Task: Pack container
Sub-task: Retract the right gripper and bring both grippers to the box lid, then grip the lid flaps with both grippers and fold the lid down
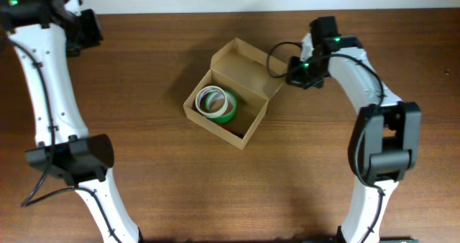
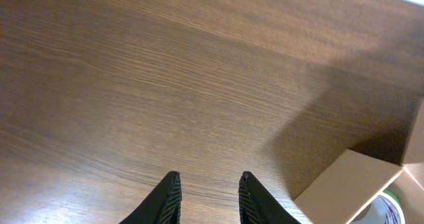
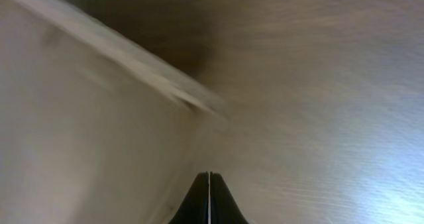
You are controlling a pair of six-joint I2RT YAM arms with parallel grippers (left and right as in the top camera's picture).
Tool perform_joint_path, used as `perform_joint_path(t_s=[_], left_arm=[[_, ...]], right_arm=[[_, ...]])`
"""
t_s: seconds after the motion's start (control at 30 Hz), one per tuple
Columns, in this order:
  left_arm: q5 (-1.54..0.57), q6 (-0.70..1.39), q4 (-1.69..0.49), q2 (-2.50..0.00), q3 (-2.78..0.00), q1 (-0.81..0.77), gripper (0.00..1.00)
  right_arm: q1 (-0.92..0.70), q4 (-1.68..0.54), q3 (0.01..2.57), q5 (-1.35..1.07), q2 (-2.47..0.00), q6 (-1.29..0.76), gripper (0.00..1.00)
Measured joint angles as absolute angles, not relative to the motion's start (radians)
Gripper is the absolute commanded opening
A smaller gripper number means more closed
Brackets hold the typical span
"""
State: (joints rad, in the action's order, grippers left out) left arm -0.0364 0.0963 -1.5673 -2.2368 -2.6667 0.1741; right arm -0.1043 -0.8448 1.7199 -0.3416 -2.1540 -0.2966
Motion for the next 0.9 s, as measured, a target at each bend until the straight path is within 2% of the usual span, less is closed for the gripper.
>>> perform_joint_path(t_s=[0.5, 0.57, 0.63, 0.67, 0.9], left_arm=[[-0.091, 0.094, -1.558, -2.414, -2.667, 0.122, 0.3], [-0.133, 0.094, -1.532, -2.434, -2.667, 0.106, 0.25], [-0.193, 0.099, -1.495, -2.457, -2.667, 0.084, 0.05], [-0.219, 0.101, -1.478, -2.465, -2.667, 0.076, 0.02], [-0.406, 0.143, -1.416, -2.576, -2.667, 0.021, 0.02]], right_arm=[[-0.157, -0.621, 1.718, -0.604, -2.173, -0.234, 0.04], [-0.152, -0.621, 1.718, -0.617, -2.173, -0.233, 0.04], [-0.136, -0.621, 1.718, -0.62, -2.173, -0.239, 0.04], [-0.127, -0.621, 1.718, -0.62, -2.173, -0.241, 0.04], [-0.043, -0.622, 1.718, -0.622, -2.173, -0.287, 0.04]])
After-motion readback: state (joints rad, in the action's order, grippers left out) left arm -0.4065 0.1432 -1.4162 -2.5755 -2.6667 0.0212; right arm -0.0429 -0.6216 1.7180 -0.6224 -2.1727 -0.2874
